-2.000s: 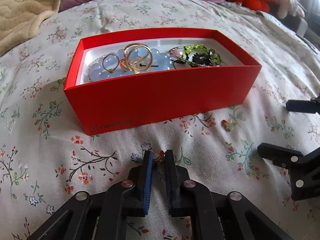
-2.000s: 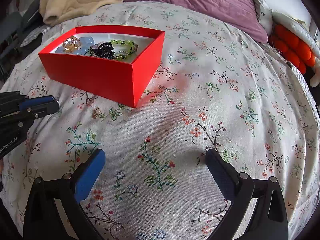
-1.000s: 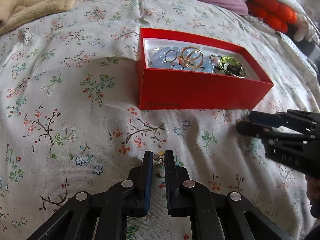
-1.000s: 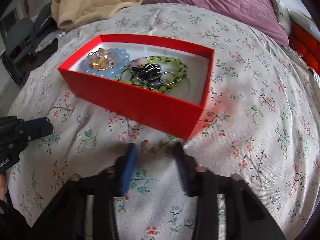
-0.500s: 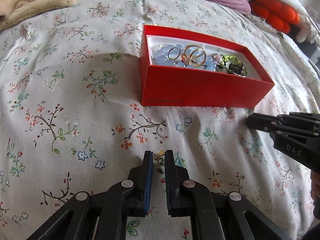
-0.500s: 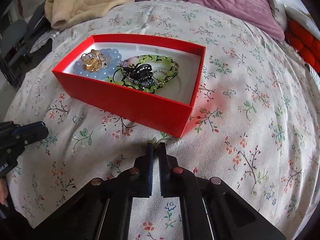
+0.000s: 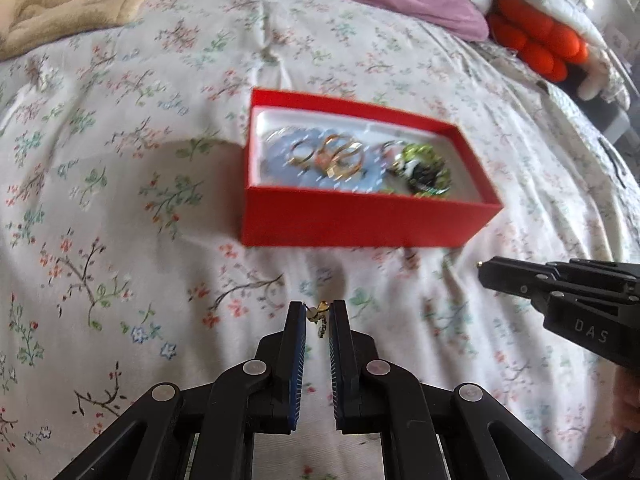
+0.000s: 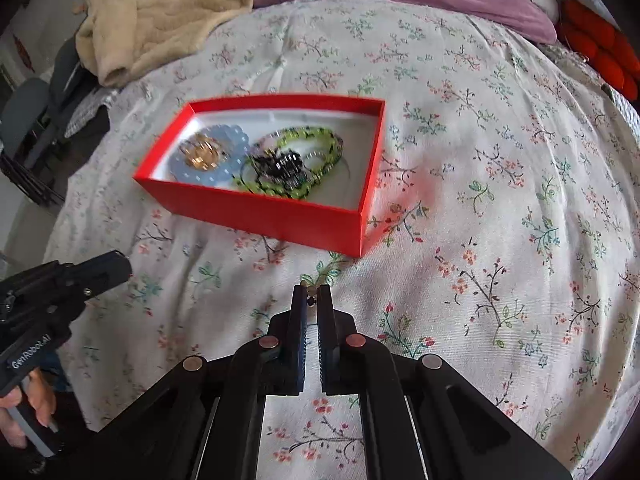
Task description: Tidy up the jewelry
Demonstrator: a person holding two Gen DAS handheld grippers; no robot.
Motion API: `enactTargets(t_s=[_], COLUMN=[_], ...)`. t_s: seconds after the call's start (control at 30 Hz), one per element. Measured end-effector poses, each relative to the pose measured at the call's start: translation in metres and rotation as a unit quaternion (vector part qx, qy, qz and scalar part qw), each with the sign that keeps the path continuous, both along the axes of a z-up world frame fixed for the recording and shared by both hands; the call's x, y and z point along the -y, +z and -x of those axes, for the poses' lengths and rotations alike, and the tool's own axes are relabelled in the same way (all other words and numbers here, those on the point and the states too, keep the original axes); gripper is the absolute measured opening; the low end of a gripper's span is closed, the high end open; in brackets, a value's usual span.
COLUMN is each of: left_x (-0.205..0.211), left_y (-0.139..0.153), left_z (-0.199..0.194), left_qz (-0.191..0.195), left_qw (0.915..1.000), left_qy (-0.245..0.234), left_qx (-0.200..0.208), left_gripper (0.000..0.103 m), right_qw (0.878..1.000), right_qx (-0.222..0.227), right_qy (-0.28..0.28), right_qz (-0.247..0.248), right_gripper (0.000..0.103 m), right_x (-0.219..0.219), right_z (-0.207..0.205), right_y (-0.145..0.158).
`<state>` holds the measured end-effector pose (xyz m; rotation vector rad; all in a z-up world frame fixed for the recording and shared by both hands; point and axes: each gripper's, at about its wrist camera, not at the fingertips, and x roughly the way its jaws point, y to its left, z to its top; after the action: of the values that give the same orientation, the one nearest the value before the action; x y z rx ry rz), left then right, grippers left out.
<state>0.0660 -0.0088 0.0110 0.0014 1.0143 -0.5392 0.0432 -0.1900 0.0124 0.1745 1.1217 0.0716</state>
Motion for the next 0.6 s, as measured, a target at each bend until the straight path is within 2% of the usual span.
enactTargets(t_s=[0.37, 0.6], left_x=[0.02, 0.044], left_y=[0.035, 0.04], left_z=[-0.014, -0.032], left_qz=[0.032, 0.042], left_qw=[0.9994, 0.999], left_qy=[-0.007, -0.009], left_qx=[0.009, 0.01], left_gripper=[0.007, 0.007], right_qw=[0.999, 0.998], right_qx=[0.032, 0.052], right_qy=[-0.001, -0.018], right_qz=[-0.029, -0.038], right_gripper=[0.005, 0.005], right_x=[0.008, 0.019], right_z=[-0.001, -0.016], right_y=[0.043, 0.064])
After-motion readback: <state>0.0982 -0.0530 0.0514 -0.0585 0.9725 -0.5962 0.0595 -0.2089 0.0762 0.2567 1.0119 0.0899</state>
